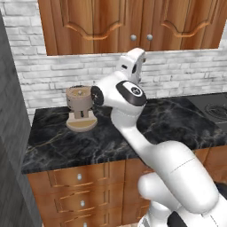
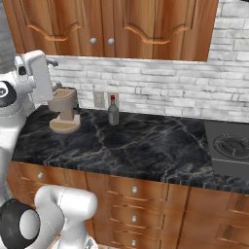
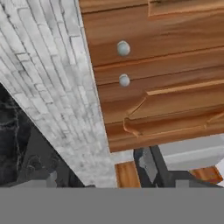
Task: Close all open cabinet doors.
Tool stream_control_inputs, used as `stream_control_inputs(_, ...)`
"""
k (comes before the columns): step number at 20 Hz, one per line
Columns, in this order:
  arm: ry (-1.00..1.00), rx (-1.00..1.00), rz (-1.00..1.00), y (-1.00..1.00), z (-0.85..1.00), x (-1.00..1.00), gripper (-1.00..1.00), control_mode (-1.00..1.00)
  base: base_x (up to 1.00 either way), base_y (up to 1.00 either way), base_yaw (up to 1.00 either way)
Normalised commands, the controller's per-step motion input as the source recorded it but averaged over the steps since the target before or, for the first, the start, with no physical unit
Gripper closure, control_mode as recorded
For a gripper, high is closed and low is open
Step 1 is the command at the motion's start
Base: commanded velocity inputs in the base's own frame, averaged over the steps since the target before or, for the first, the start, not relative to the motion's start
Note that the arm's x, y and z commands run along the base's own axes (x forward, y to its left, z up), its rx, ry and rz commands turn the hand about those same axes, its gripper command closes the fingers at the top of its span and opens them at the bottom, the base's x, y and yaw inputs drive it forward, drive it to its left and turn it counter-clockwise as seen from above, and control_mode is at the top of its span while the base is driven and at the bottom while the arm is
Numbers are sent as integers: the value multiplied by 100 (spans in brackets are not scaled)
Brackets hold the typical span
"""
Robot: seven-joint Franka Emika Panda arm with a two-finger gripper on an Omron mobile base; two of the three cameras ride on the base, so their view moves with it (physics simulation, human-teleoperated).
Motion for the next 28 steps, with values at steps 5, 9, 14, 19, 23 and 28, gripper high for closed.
stream_control_inputs(5,-29,51,0,-46,-32,-92,-100,-100,0,0,0)
stream_control_inputs(9,-20,42,0,-62,-52,-100,-100,-100,0,0,0)
stream_control_inputs(14,-2,18,0,-37,-35,-59,-100,-100,0,0,0)
stream_control_inputs(19,0,0,0,0,0,0,-100,-100,0,0,0)
stream_control_inputs(23,0,0,0,0,0,-1,-100,-100,0,0,0)
stream_control_inputs(28,0,0,-4,0,0,-18,-100,-100,0,0,0)
